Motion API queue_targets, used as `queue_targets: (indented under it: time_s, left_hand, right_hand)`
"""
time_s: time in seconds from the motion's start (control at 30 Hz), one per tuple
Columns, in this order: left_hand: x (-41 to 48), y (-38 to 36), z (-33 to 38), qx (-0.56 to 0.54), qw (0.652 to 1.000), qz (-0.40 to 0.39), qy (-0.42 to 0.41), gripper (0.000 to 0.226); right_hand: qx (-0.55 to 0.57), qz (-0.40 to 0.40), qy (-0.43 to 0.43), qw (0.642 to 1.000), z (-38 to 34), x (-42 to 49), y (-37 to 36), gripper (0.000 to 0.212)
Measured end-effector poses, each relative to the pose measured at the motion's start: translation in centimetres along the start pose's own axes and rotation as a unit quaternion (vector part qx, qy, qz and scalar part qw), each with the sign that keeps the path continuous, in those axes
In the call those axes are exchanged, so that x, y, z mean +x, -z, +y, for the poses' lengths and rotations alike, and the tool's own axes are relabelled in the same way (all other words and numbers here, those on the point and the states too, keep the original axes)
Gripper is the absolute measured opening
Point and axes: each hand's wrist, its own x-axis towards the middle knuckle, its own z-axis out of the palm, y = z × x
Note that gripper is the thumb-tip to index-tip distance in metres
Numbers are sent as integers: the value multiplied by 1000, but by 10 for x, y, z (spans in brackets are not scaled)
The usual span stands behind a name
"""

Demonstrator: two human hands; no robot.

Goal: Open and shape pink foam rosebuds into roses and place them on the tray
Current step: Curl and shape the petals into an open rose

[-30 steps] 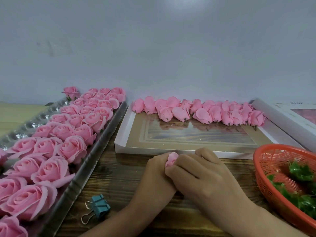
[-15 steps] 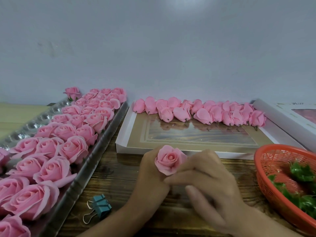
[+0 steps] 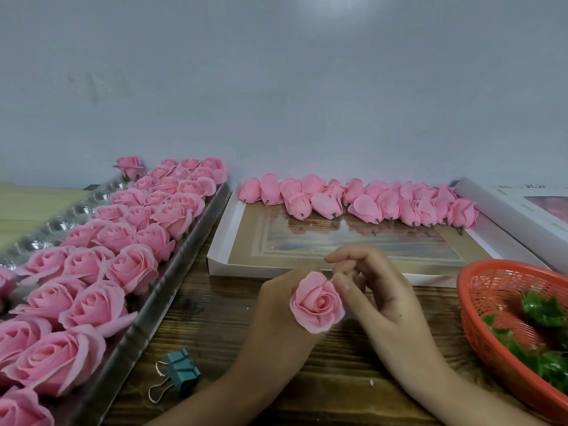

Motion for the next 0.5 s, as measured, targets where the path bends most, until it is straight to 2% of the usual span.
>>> queue_targets:
  time_s: [0.03,0.17,0.37,0.43,0.5]
  left_hand:
    - [-1,0,0,3,1000,4,-3,61]
    - [8,-2,-8,2,999,-35,-9,43]
    - [9,-3,-12,48,998,-6,-44,45]
    - [8,-3,-13,63,997,-3,-38,51]
    - [10,-2,-11,69,997,0,-33,53]
  right_hand:
    - [5,2,2,1000,0,0,0,14]
    - [8,0,1,1000,2,-2,1,15]
    - [-27,5,-1,1000,2,-1,-1,14]
    - [-46,23,21,998,-1,-1,1,8]
    - [-88,21,55,994,-3,-1,2,13]
